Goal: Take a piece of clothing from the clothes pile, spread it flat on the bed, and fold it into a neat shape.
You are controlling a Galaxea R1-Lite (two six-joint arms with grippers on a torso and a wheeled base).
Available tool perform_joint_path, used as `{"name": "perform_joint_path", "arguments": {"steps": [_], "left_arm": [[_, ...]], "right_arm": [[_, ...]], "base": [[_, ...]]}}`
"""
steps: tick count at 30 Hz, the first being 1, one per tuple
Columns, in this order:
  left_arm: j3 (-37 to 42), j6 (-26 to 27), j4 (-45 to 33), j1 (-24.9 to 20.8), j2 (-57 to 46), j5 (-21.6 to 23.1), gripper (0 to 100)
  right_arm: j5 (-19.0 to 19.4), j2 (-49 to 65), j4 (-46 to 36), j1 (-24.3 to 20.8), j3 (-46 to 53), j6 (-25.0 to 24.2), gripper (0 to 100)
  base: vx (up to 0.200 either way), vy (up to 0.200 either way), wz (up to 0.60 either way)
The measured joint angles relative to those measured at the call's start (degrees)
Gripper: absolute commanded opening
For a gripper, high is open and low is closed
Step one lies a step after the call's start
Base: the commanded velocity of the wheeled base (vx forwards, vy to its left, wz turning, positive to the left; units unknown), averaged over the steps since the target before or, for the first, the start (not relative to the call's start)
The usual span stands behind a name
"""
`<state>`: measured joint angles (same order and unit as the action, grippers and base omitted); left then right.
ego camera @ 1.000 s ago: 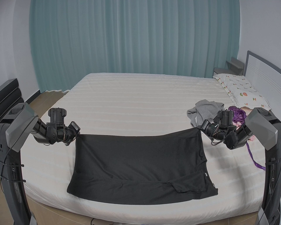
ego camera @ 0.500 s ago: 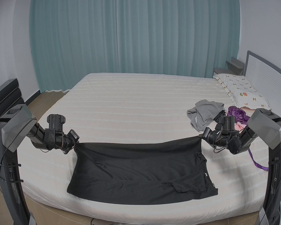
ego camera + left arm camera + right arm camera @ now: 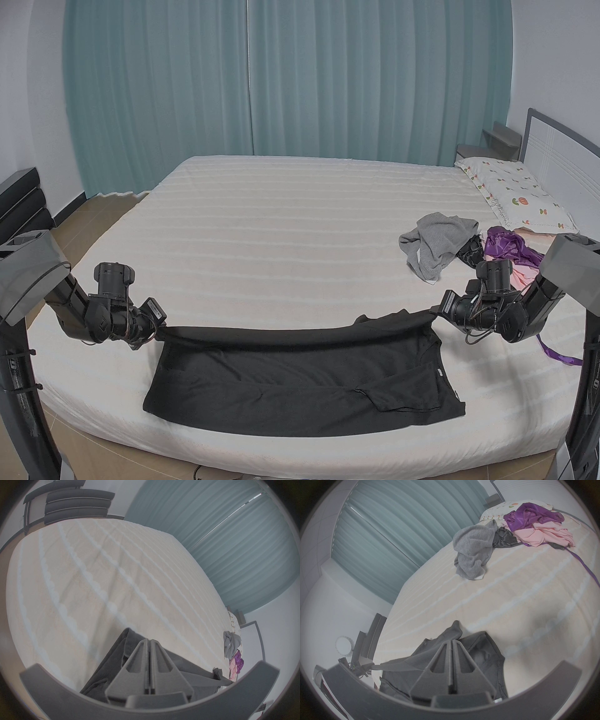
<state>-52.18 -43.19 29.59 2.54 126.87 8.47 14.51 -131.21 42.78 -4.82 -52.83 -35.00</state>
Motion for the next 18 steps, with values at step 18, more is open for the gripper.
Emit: {"name": "perform_joint_path", "arguments": {"steps": [18], "left_arm": [[12.48, 0.85, 6.38, -0.87, -0.74, 0.11, 0]], "right_arm": [[-0.11, 0.87, 0.11, 0.3, 10.28, 7.01, 0]], "base": [[0.0, 0.0, 0.0]]}}
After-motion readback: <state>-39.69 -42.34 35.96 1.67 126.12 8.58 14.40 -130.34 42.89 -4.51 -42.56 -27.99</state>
